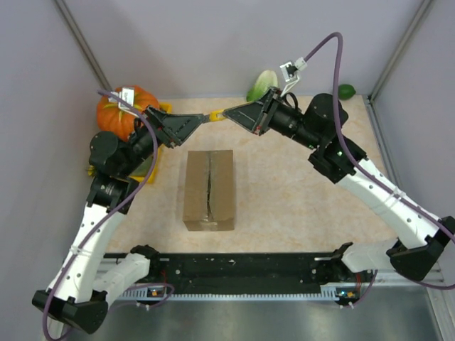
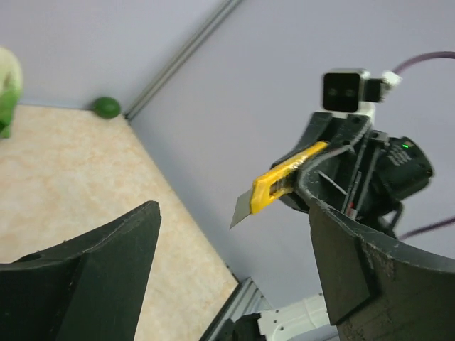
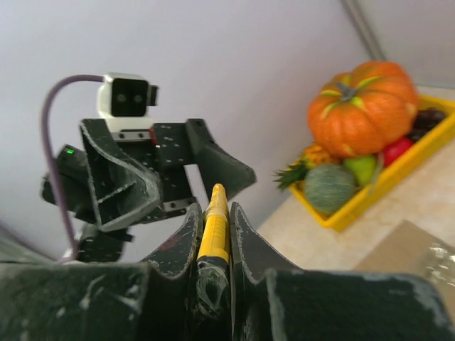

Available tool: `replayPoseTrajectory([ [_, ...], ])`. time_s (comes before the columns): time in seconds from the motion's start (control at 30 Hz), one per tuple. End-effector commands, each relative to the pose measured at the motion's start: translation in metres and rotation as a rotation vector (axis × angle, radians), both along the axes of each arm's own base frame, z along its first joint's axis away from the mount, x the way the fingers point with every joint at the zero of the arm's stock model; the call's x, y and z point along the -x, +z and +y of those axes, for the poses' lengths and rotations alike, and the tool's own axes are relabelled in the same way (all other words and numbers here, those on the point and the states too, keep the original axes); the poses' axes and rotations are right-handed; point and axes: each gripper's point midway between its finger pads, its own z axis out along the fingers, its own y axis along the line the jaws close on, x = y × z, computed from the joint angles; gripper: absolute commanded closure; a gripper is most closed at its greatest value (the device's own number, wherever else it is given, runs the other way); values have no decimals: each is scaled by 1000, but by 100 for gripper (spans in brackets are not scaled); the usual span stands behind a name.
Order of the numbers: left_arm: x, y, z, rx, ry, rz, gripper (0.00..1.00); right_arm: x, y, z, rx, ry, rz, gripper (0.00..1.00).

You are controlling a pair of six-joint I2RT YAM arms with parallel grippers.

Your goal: Unpack the express box

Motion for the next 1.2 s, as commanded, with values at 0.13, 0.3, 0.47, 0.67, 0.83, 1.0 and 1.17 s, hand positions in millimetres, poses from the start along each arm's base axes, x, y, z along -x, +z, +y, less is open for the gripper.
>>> replayPoseTrajectory([
  [0.13,-42,-115,67,-401,414,333,9,-40,-66,-47,298,-321,-72,100],
  [0.3,-33,-239,84,-645,414,609,7,-47,-100,-53,397,-358,-57,100],
  [0.47,-15,-306,75,-683,310,746,7,-48,-127,-53,457,-350,-28,100],
  [0.67,-18,-337,64,-646,262,719,7,-44,-150,-52,497,-319,9,100],
  [0.83,-16,-363,58,-642,215,782,9,-44,-167,-54,531,-323,25,100],
  [1.0,-18,-354,24,-513,49,757,20,-48,-186,-57,582,-350,33,100],
  [1.17,-22,-341,-2,-367,-75,716,24,-53,-199,-52,611,-391,35,100],
])
